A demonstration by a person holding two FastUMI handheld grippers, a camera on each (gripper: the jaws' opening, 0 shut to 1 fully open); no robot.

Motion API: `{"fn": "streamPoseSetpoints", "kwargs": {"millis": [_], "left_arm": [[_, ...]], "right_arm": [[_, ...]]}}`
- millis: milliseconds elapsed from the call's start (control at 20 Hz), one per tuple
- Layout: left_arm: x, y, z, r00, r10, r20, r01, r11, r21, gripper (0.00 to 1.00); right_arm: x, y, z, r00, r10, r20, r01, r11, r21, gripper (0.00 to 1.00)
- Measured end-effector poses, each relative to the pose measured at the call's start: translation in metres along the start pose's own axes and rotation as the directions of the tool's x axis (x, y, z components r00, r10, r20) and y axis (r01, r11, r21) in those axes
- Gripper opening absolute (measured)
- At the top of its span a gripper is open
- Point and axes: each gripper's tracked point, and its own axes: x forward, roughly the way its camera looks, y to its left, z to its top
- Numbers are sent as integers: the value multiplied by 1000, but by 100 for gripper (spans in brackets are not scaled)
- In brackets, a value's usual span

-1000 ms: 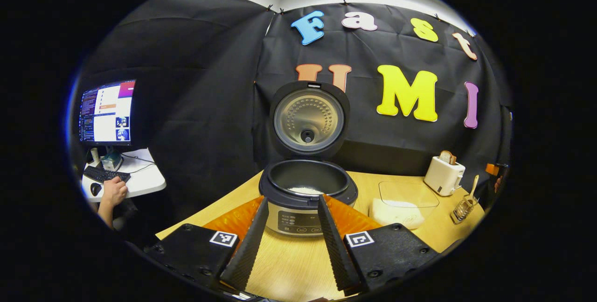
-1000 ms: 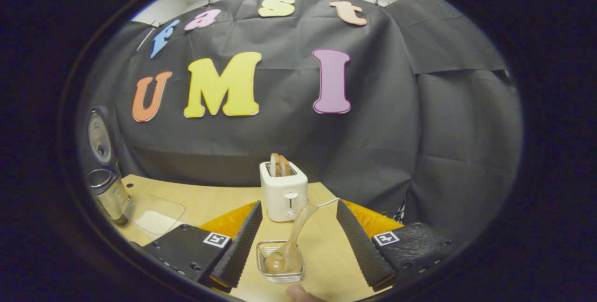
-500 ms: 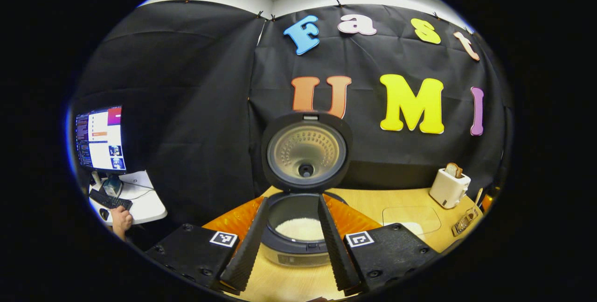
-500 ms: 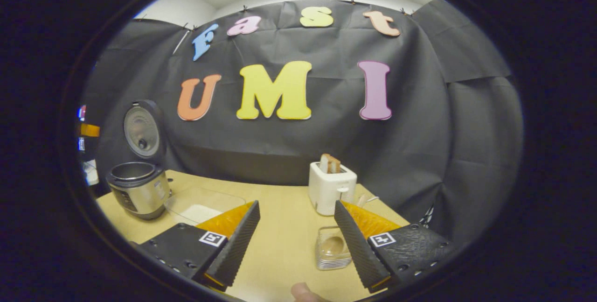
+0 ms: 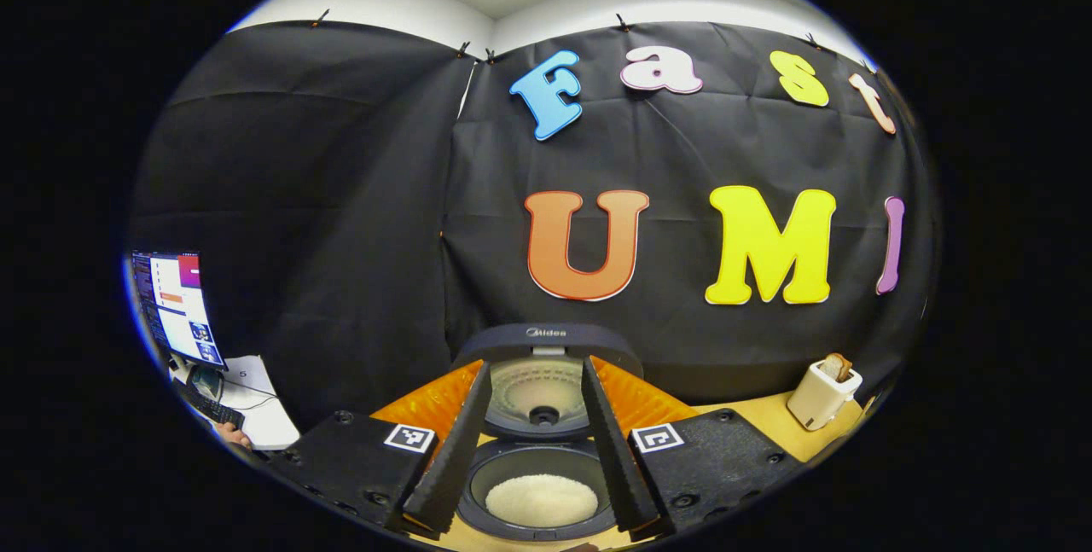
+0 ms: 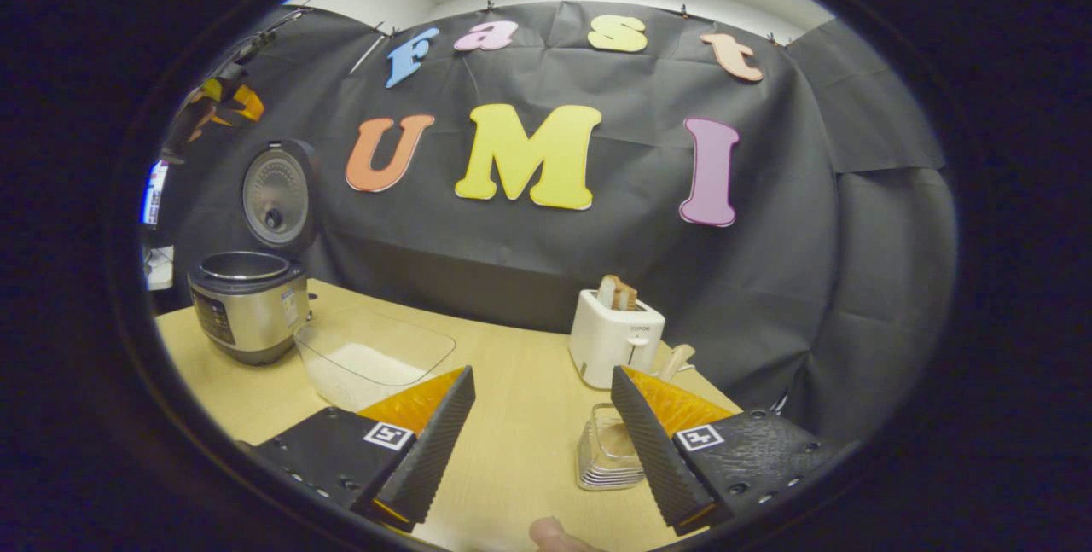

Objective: Close the left gripper, press the button to open the rice cooker; take a wooden spoon from the chopstick holder with the right hand, scoop a spoonful of rice and pour it into the rice cooker, then put the wooden spoon back into the chopstick holder.

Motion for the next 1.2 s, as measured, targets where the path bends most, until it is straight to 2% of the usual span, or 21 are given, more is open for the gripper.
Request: {"fn": "streamPoseSetpoints", "kwargs": {"millis": [200, 250, 300, 450, 600, 700, 750, 800, 850, 1200], "left_arm": [[57, -3, 28, 998, 62, 25, -62, 998, 2, 69], [73, 0, 29, 997, 80, 24, -80, 997, 4, 69], [89, 1, 27, 996, 86, 11, -86, 996, -1, 69], [127, -7, 13, 997, 56, -51, -55, 998, 25, 69], [150, -3, 2, 991, 99, -86, -92, 992, 86, 69], [157, -3, -12, 985, 111, -135, -96, 989, 112, 69], [161, -1, -1, 990, 110, -87, -101, 989, 105, 69], [158, -2, -6, 988, 110, -104, -99, 989, 106, 58], [157, -1, -5, 990, 110, -91, -100, 990, 103, 67], [126, -4, -14, 993, 96, -71, -90, 992, 93, 66]], "right_arm": [[-6, 11, 4, 995, 82, 61, -83, 996, 20, 95], [-6, 9, 9, 993, 84, 82, -86, 996, 21, 98], [-4, 6, 12, 991, 87, 101, -89, 996, 24, 95], [3, 2, 14, 988, 95, 121, -104, 992, 67, 96], [11, -2, 7, 989, 104, 104, -116, 986, 120, 95], [10, 2, 5, 985, 136, 106, -150, 980, 130, 97], [10, -1, 6, 985, 134, 111, -148, 981, 129, 95], [9, -2, 6, 984, 133, 117, -147, 981, 123, 96], [7, -3, 6, 984, 133, 119, -148, 982, 121, 95], [-13, 0, 8, 980, 143, 136, -157, 983, 100, 96]]}}
